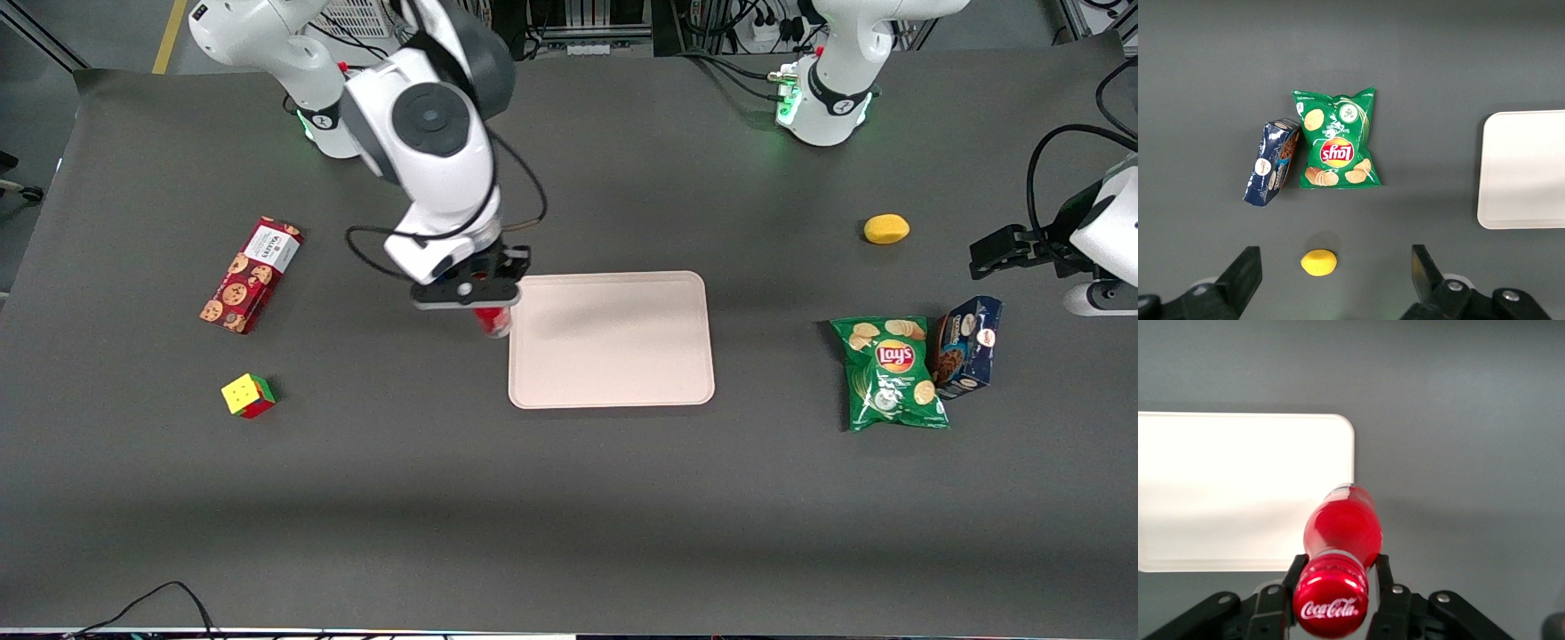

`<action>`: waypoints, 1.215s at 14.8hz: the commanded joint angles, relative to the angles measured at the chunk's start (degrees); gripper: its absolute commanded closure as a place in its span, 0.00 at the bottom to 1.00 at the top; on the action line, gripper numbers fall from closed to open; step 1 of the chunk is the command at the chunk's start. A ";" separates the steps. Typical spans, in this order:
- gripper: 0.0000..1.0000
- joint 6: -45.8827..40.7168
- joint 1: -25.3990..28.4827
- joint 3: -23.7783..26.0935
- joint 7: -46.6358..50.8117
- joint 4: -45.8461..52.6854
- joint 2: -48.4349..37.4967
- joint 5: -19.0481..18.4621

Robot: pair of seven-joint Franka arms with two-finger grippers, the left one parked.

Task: Place coke bottle on tray
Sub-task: 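Lower the bottle onto the white tray with the right gripper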

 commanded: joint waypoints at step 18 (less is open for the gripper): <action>1.00 17.58 0.51 -0.12 1.43 2.32 16.38 4.01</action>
